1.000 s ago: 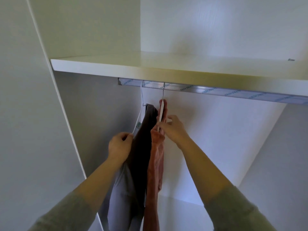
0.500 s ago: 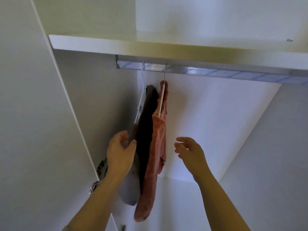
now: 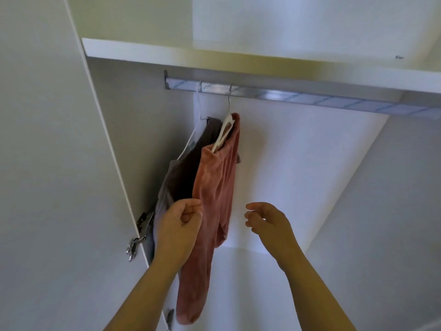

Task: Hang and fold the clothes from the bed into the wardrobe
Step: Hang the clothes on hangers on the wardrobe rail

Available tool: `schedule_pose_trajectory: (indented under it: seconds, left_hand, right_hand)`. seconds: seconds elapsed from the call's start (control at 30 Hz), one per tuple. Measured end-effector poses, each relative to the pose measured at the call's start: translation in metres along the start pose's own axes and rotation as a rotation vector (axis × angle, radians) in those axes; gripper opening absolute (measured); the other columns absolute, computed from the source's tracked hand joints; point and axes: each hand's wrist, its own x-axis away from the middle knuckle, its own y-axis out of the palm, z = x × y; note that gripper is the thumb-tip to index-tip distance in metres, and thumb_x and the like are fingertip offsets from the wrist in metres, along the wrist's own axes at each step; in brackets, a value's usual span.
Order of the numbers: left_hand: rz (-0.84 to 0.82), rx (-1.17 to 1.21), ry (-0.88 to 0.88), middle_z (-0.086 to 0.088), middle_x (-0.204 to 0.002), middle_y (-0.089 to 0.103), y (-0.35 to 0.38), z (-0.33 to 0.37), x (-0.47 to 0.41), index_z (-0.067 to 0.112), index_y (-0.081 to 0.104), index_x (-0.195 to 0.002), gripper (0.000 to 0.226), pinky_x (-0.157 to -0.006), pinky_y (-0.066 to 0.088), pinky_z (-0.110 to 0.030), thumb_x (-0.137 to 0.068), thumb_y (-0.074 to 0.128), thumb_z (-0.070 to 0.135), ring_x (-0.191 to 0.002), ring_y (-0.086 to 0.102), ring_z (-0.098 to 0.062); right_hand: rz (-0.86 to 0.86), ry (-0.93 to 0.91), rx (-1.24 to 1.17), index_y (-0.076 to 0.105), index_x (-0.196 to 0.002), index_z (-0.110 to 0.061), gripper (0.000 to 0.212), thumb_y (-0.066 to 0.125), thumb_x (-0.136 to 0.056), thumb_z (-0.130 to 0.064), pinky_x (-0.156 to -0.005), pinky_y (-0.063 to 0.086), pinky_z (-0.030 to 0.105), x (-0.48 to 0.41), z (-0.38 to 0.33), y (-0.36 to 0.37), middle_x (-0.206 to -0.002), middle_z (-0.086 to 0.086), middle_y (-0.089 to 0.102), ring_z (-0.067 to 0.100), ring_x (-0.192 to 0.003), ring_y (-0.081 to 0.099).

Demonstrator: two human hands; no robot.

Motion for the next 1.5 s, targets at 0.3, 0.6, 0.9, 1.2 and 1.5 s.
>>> schedule_pose_trajectory:
  seconds: [0.3,0.6,0.9,1.2,1.5]
  left_hand:
    - [0.100,-0.035,-0.051,0.010,-0.087,0.071,0.060,0.037,0.082,0.022,0.069,-0.101,0.017,-0.064,0.047,-0.005,-0.089,0.065,0.010,-0.080,0.067,-0.004]
    - [0.228,-0.061,-0.198,0.010,-0.081,0.073,0.064,0.043,0.181,0.029,0.070,-0.092,0.021,-0.063,0.047,-0.009,-0.088,0.065,0.009,-0.076,0.066,-0.002]
    - [0.417,-0.049,-0.276,0.003,-0.088,0.074,-0.020,0.044,0.245,0.028,0.069,-0.096,0.019,-0.084,0.056,-0.037,-0.090,0.064,0.010,-0.086,0.069,-0.017]
    - [0.715,-0.065,-0.395,0.001,-0.087,0.074,-0.152,0.024,0.348,0.027,0.069,-0.099,0.018,-0.080,0.054,-0.042,-0.090,0.064,0.013,-0.085,0.067,-0.026]
    - [0.989,-0.095,-0.569,0.008,-0.091,0.073,-0.215,0.006,0.433,0.023,0.068,-0.102,0.016,-0.078,0.056,-0.035,-0.090,0.064,0.015,-0.086,0.068,-0.011]
  right_hand:
    - [-0.079,-0.059,-0.015,0.065,-0.108,-0.022,0.017,0.057,-0.095,-0.016,-0.086,0.054,0.027,0.038,0.029,-0.078,-0.104,-0.004,0.068,0.014,-0.095,0.066]
    - [-0.254,-0.047,-0.053,0.064,-0.098,-0.030,0.015,0.059,-0.093,-0.017,-0.086,0.054,0.031,0.082,0.068,-0.103,-0.100,-0.003,0.069,0.016,-0.093,0.067]
    - [-0.506,-0.133,-0.056,0.067,-0.093,-0.029,0.014,0.061,-0.092,-0.016,-0.074,0.050,0.022,0.141,0.040,-0.028,-0.092,0.004,0.070,0.020,-0.085,0.066]
    - [-0.859,-0.216,0.033,0.067,-0.094,-0.028,0.015,0.060,-0.091,-0.015,-0.086,0.052,0.034,0.245,0.018,0.100,-0.096,-0.002,0.070,0.016,-0.093,0.067]
    - [-1.221,-0.403,0.215,0.066,-0.104,-0.026,0.014,0.057,-0.094,-0.020,-0.078,0.051,0.023,0.317,0.007,0.188,-0.095,-0.004,0.067,0.013,-0.091,0.067]
